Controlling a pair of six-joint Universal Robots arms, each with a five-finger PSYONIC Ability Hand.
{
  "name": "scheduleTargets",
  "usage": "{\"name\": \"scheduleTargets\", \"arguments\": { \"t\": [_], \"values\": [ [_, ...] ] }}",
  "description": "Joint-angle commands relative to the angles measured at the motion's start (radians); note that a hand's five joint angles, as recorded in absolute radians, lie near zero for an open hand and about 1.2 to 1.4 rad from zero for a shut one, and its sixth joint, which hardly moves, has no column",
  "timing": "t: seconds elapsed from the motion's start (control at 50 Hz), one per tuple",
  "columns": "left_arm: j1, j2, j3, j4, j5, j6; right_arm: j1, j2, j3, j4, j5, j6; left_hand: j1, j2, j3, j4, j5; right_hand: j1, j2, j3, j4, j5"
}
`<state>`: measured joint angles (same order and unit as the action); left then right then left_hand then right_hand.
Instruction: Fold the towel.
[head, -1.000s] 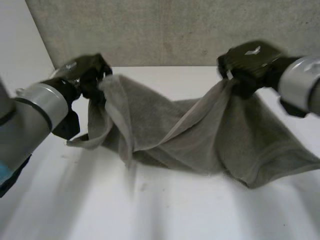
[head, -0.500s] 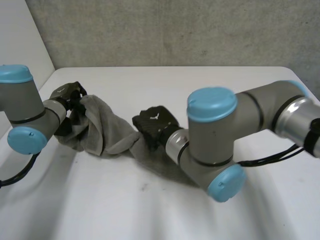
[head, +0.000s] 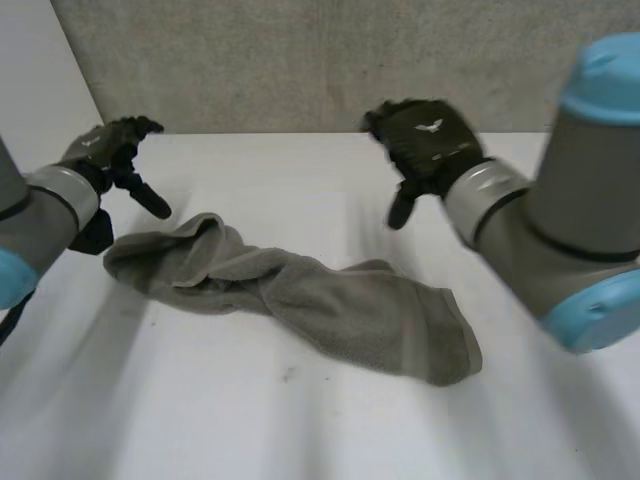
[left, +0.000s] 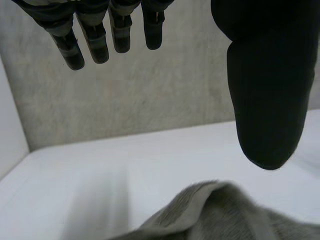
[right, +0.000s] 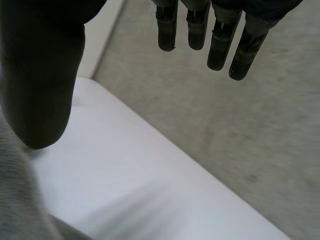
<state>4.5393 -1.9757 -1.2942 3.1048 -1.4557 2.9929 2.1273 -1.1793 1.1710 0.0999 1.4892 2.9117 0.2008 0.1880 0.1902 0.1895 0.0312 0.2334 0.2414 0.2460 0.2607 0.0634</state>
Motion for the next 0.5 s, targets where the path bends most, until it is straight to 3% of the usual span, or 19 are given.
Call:
{"name": "scheduleTargets", "arguments": {
  "t": [0.02,0.14,0.24,0.38,0.5],
  "values": [
    [-0.011,0.169,-0.155,0.002,0.106,0.001,-0.119,-0.051,0.061,0.087,-0.010,-0.005,0.016,0.028,0.026,0.027,0.011,-0.059,-0.067,-0.071,-0.086,-0.063],
    [-0.028,0.241,-0.303,0.029,0.152,0.057,-0.171,-0.017,0.096,0.167,-0.038,-0.008,0.036,0.049,0.047,0.047,0.031,-0.019,-0.027,-0.032,-0.047,-0.024],
    [-0.072,0.230,-0.385,0.094,0.152,0.179,-0.196,0.024,0.136,0.172,-0.095,-0.008,0.051,0.064,0.062,0.062,0.046,0.019,0.011,0.006,-0.008,0.014],
    [-0.135,0.111,-0.444,0.205,0.143,0.383,-0.198,0.104,0.159,0.167,-0.150,-0.005,0.048,0.061,0.059,0.059,0.043,0.084,0.076,0.071,0.056,0.079],
    [-0.141,0.023,-0.439,0.319,0.127,0.416,-0.195,0.191,0.145,0.161,-0.175,0.003,0.051,0.064,0.061,0.062,0.046,0.087,0.079,0.074,0.059,0.082]
  ]
}}
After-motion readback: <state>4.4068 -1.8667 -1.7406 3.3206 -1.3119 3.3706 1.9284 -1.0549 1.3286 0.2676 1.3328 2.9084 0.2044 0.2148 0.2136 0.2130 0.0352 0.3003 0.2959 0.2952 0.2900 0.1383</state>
